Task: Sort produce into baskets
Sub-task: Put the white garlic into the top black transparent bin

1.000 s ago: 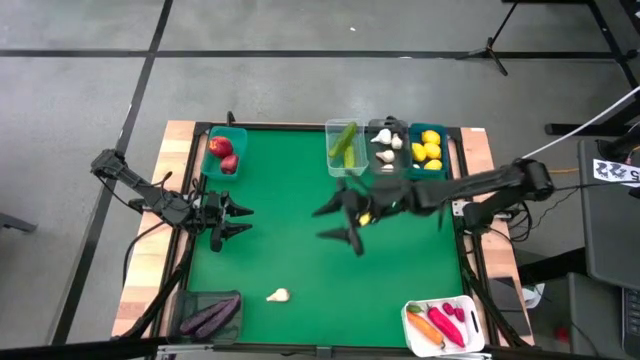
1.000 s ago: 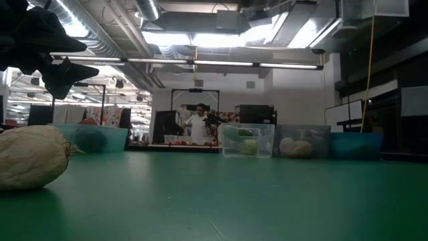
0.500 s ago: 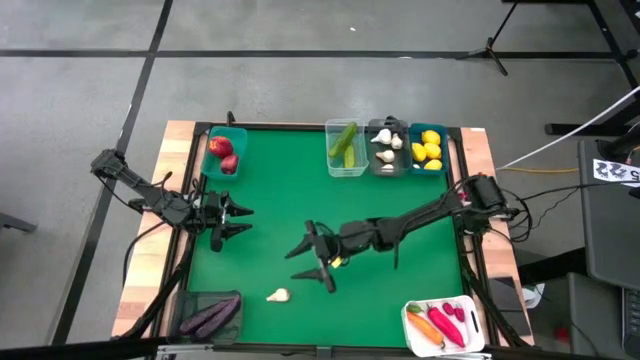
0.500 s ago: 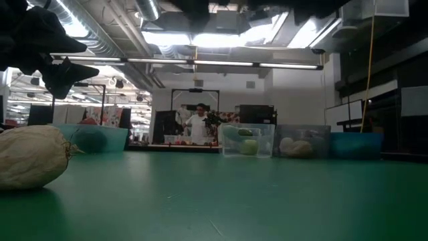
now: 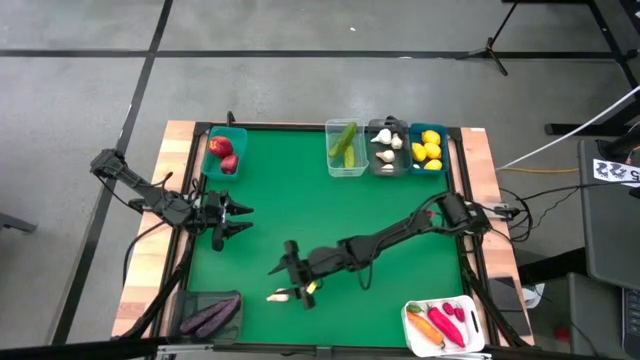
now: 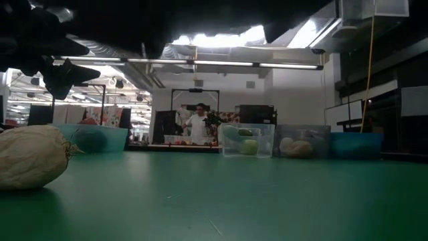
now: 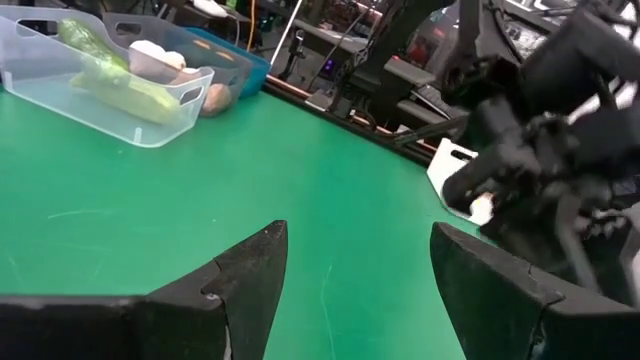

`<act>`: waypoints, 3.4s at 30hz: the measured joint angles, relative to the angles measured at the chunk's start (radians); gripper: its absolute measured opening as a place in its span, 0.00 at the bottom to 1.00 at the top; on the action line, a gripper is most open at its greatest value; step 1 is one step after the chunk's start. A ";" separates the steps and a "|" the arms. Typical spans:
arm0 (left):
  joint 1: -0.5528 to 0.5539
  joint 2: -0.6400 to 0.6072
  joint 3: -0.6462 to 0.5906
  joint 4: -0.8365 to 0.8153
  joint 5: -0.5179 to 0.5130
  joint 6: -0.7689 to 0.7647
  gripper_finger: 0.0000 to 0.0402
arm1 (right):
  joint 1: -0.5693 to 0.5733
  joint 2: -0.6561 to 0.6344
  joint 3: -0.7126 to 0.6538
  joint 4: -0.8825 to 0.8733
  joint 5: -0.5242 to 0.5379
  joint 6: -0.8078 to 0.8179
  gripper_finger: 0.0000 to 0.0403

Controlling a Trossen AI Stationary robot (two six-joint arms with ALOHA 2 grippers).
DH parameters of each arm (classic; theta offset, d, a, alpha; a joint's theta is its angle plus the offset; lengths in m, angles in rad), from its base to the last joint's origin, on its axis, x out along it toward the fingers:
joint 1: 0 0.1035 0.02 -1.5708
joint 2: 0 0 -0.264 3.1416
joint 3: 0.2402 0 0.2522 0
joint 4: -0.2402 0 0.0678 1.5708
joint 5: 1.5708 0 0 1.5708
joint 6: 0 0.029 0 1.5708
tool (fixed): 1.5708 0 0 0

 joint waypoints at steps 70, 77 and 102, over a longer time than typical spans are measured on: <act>0.000 0.013 0.000 0.000 -0.010 -0.041 0.60 | 0.003 0.257 0.107 -0.025 0.002 0.210 0.41; 0.000 0.013 0.000 0.000 -0.010 -0.055 0.60 | -0.025 0.199 0.107 -0.099 -0.009 0.185 0.41; 0.000 0.013 0.000 0.000 -0.009 -0.139 0.60 | -0.177 -0.217 0.061 -0.817 0.012 -0.101 0.41</act>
